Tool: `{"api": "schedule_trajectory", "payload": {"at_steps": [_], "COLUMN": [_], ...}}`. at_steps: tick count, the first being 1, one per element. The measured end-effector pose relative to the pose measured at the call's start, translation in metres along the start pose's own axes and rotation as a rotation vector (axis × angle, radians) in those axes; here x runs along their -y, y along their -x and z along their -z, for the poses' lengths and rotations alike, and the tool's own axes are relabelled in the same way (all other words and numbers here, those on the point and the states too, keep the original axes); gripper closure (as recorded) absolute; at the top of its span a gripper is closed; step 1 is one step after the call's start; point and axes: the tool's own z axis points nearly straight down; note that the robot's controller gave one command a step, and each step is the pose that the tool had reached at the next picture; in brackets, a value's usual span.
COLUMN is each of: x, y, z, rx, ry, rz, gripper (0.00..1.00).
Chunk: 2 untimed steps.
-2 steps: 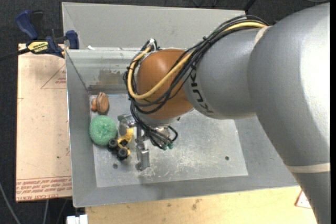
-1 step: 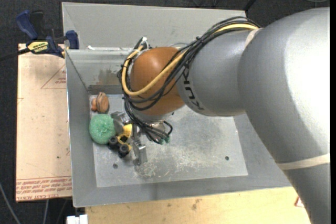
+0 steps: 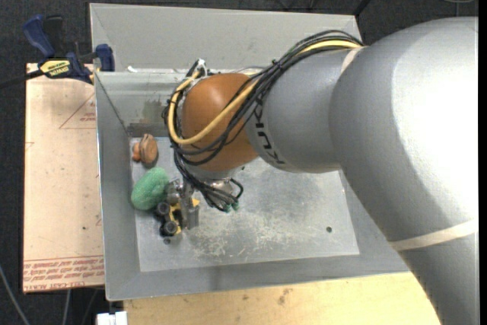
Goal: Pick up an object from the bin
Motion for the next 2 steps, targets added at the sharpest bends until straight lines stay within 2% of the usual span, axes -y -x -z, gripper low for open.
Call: {"api": "schedule_trajectory", "payload": {"at_steps": [1,2], "x": [0.0,-0.047], "y": [0.0,-0.002], "z": [0.0,0.147], "rx": [0.0,0.002], "ry": [0.0,0.0], "rz": [0.0,-0.015], "gripper": [1.0,1.0]}}
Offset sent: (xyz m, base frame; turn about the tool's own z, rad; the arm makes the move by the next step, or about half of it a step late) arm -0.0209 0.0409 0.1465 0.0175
